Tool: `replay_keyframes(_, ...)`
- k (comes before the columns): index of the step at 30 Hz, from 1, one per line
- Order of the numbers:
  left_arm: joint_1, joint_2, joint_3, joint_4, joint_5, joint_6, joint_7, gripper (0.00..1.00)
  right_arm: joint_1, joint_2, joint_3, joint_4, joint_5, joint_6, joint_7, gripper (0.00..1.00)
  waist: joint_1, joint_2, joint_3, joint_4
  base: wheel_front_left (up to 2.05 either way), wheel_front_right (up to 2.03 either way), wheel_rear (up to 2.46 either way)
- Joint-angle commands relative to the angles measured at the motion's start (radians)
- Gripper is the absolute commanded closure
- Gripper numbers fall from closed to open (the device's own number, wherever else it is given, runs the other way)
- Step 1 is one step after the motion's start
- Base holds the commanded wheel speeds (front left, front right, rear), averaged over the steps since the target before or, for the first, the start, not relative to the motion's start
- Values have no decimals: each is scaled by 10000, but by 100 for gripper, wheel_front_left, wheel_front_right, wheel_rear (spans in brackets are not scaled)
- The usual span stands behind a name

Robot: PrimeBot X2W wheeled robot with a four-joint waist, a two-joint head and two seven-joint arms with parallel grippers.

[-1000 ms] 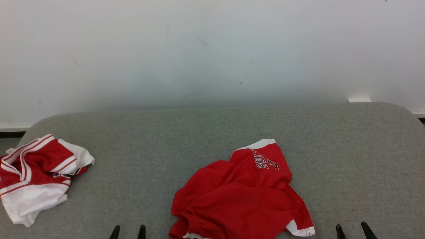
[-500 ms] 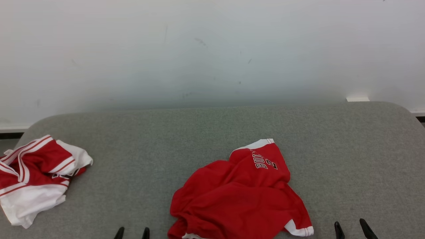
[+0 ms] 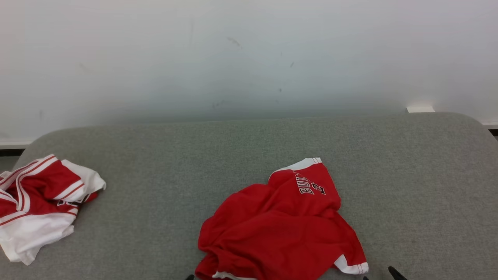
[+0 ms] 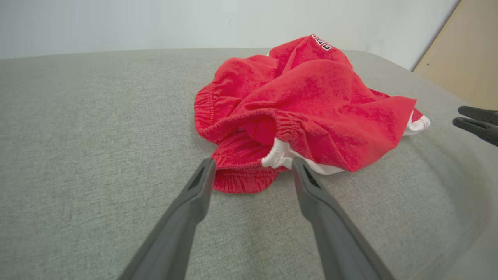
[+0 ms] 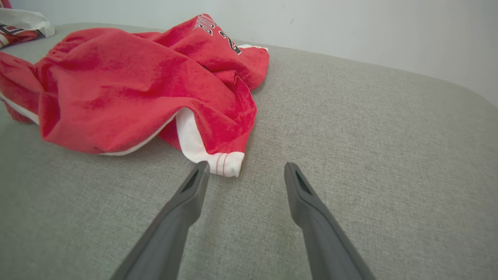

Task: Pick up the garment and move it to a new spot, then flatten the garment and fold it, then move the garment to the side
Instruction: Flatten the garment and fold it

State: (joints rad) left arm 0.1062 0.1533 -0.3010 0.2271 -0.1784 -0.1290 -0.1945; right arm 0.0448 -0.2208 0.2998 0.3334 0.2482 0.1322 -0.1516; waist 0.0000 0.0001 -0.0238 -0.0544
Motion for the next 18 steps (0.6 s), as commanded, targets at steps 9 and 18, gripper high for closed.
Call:
replay_keyframes(9,-847,933,-1442,32,-979,-14,755,0,-1368,-388,1560,1000,900,-30,489,0,0,-1,472,229,0,0,0)
replay_keyframes(18,-1560,991,-2052,220,-1236,-15,746,0,-2060,-286,2009,1707,1099,-30,90,0,0,-1,780,291,0,0,0)
